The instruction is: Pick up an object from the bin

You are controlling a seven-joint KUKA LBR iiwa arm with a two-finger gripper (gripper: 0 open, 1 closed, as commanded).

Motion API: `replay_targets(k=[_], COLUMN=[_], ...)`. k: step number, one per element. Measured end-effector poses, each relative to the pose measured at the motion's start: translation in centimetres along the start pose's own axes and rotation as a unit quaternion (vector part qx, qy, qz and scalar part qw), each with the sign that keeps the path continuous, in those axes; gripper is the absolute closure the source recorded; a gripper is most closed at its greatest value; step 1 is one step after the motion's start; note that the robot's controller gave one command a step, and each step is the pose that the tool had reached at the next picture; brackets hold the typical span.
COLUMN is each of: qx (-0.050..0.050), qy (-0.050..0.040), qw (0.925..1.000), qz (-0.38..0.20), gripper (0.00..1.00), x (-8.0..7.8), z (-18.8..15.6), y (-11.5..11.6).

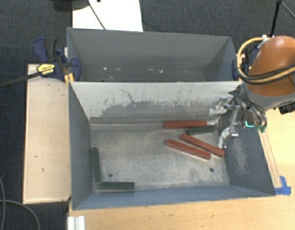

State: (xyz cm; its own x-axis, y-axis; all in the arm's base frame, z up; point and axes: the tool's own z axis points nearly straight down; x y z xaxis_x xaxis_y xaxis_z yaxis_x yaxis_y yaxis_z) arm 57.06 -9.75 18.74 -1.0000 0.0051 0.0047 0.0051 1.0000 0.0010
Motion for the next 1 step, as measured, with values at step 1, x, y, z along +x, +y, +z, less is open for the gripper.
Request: replay_targets(k=[1], qx=[0.001], qy=[-0.0039], qw=[1.0000], qz=[-0.001], gripper=[0.00], x=[-0.17], z=[-0.43], y=[0.02])
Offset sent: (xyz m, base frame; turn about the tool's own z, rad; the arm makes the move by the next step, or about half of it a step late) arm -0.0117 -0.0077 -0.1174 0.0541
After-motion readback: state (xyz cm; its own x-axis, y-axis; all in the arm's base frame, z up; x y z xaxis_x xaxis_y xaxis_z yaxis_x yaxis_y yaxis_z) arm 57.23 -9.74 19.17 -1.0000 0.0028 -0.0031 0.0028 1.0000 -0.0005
